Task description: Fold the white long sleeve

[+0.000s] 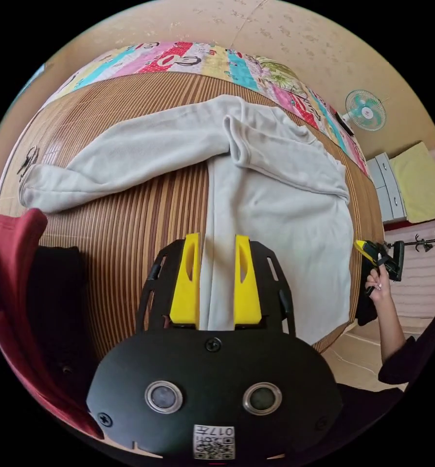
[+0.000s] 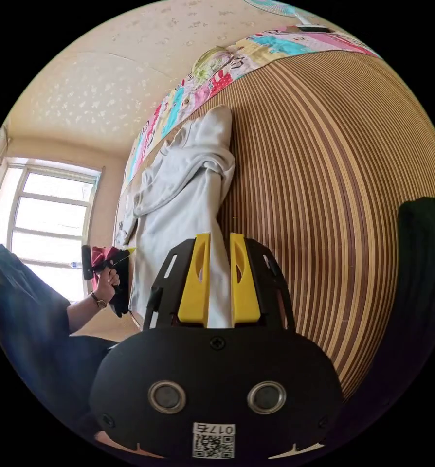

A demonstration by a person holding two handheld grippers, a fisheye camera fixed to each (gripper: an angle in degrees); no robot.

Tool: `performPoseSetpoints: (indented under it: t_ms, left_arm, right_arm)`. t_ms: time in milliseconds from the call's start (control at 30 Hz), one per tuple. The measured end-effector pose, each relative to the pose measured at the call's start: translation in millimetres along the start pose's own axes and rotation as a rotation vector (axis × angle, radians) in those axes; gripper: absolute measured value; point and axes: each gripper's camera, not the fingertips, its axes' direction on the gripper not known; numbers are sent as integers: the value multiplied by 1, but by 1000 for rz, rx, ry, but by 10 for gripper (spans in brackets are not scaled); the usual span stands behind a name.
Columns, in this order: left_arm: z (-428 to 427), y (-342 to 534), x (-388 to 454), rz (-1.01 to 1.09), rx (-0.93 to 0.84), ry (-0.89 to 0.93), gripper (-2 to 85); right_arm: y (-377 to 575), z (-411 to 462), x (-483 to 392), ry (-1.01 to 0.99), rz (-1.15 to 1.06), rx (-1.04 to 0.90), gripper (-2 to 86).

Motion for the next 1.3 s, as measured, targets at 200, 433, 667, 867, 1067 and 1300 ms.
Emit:
performPoseSetpoints:
  t_ms: [200,433,667,867,1067,1300]
  left_arm:
    - [12,-10,30,234,-122,-193,50]
    - [-19,-19,11,93,13,-92,65]
    - [-7,-88,160,614,36,319,101]
    - [40,-159,250,857,101,283,99]
    - [96,-170,273,1040,-10,146,71]
    - [121,-185,237,905,-39,273,-6]
  right_arm:
    - [40,7,-21,37,-182,-167,40]
    - [26,-39,0,64,-20,39,34]
    - [-127,-48,-19,103,-98,149,81]
    - [-235,-8,-9,49,41,51,82]
    - [-247,11,-37,264,2,20,38]
    - [-241,15,-17,291,120,156,31]
